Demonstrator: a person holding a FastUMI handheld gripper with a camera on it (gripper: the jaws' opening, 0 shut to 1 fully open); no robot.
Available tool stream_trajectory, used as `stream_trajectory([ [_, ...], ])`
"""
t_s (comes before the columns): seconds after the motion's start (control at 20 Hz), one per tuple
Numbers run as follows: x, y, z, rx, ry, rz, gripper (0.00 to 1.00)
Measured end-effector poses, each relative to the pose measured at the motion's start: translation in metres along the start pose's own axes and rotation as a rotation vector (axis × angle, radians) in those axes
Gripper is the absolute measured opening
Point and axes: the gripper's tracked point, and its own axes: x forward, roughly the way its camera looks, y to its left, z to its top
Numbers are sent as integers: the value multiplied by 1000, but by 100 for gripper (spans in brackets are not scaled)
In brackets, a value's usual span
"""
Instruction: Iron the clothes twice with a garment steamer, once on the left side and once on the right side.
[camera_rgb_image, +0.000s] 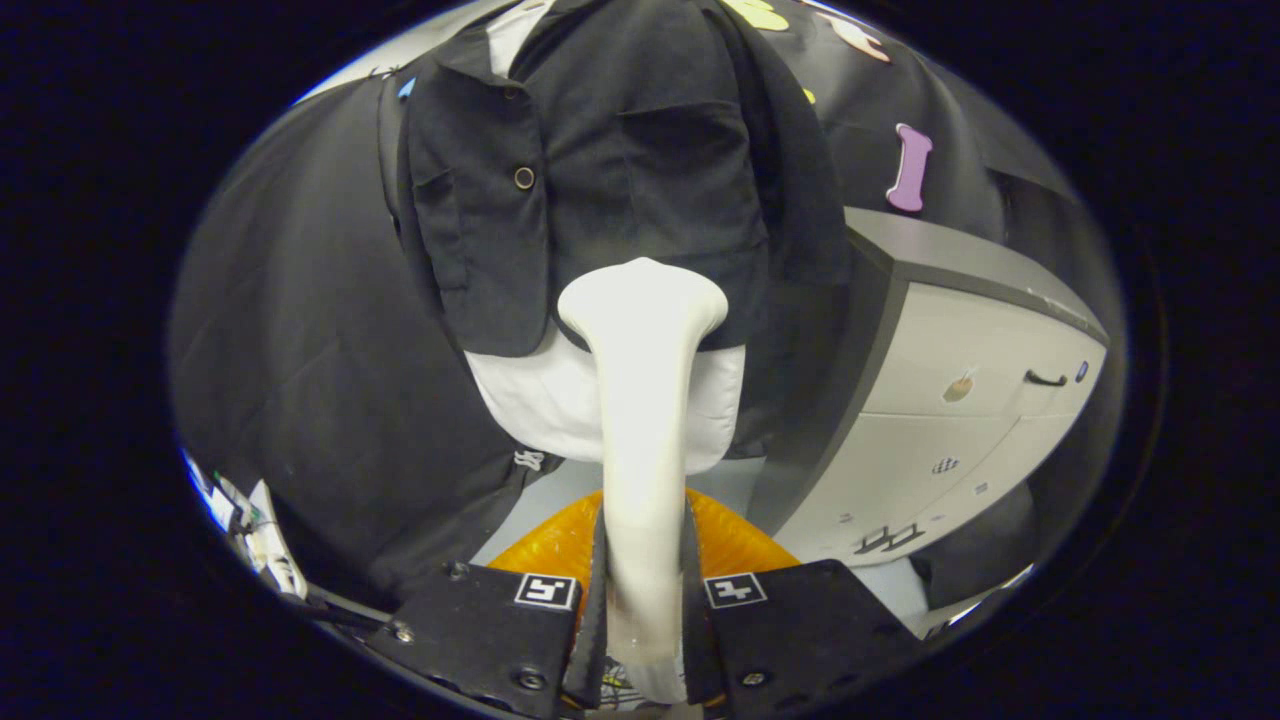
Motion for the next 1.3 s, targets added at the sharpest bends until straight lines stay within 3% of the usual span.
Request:
stream_trajectory([
  [0.35,-45,29,52,-3,-131,83,33],
  [0.75,-113,97,134,-14,-362,207,33],
  [1.1,-179,165,247,-95,-719,269,33],
  [1.3,-176,199,299,-140,-865,281,33],
])
